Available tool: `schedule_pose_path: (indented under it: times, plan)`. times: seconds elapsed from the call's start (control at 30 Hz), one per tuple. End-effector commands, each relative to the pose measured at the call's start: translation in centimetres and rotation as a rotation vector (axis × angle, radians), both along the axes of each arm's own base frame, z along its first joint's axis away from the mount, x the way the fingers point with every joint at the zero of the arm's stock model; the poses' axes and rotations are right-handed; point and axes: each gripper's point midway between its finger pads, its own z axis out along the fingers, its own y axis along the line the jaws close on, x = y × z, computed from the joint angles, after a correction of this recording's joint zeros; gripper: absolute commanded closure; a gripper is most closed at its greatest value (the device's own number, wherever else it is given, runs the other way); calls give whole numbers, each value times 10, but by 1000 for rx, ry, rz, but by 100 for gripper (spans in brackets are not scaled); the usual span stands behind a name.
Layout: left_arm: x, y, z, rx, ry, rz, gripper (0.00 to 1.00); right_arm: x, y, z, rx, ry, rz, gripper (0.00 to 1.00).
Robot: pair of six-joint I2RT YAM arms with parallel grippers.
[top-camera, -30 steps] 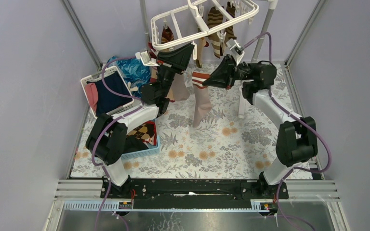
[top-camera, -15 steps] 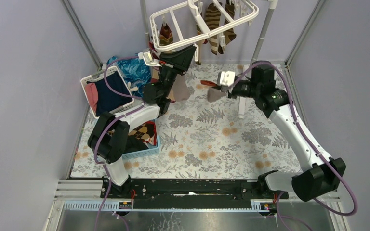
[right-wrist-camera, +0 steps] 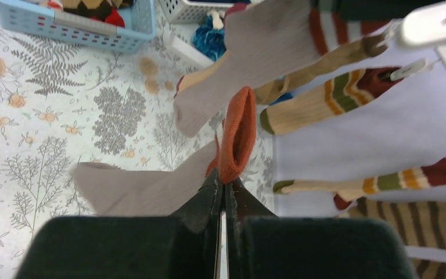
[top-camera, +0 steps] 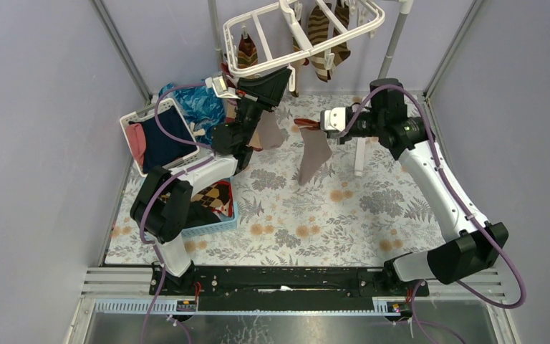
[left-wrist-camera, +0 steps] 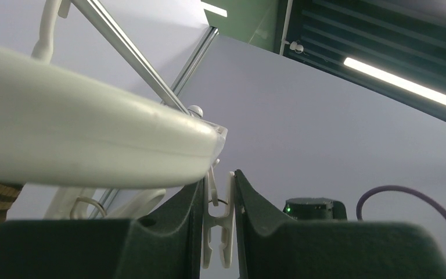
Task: Clip the socks to the hanger
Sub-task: Clamp the sock onto the hanger.
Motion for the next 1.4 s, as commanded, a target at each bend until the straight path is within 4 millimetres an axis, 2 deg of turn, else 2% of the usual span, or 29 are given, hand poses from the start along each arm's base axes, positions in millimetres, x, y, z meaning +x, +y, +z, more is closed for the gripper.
schedule_pose_path:
  times: [0.0, 0.3, 0.53, 0.77, 1.37]
  plan:
    - [-7, 1, 9, -12, -58, -25, 94, -12, 15, 36, 67, -35, 113, 100]
    - [-7, -1, 8, -20, -61, -44, 94, -5, 34, 60, 164, 51, 146, 100]
    - [-9, 0, 8, -23, -64, -48, 94, 9, 46, 78, 252, 163, 119, 100]
    - [-10, 1, 11, -27, -69, -51, 94, 22, 48, 78, 287, 234, 58, 100]
    - [-11, 4, 11, -33, -72, -62, 95, 34, 45, 92, 389, 367, 13, 100]
